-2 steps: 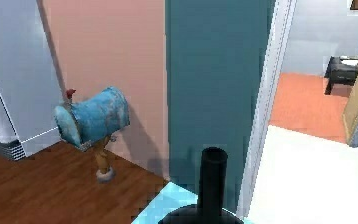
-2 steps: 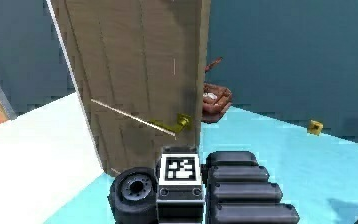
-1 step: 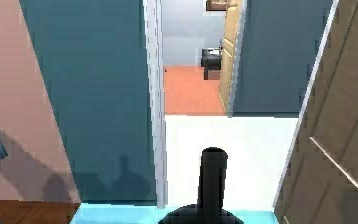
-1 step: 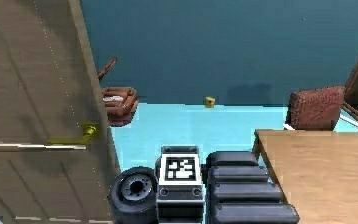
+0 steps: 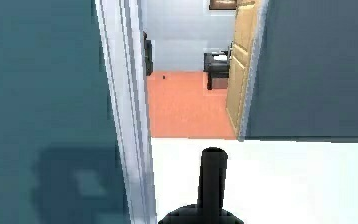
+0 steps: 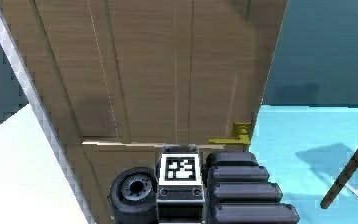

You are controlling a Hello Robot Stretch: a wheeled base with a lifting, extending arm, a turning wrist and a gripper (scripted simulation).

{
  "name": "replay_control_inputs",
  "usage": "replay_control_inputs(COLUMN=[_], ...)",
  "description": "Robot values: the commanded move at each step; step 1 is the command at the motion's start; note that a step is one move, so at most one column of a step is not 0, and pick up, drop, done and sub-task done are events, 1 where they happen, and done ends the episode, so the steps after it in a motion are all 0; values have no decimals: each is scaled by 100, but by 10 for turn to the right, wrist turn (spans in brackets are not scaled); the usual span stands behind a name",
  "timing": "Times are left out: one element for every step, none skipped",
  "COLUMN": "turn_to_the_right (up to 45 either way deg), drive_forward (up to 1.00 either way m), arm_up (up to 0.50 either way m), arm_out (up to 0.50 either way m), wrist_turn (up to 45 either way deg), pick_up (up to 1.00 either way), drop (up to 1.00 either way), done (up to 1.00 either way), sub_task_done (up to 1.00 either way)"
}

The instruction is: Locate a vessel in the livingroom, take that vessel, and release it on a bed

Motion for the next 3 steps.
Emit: replay_control_inputs(turn_to_the_right=[450,0,-450], drive_forward=[0,50,0], arm_up=[0,0,0], arm_out=[0,0,0], wrist_turn=[0,0,0], pick_up=[0,0,0], drop=[0,0,0], done=[0,0,0], sub_task_done=[0,0,0])
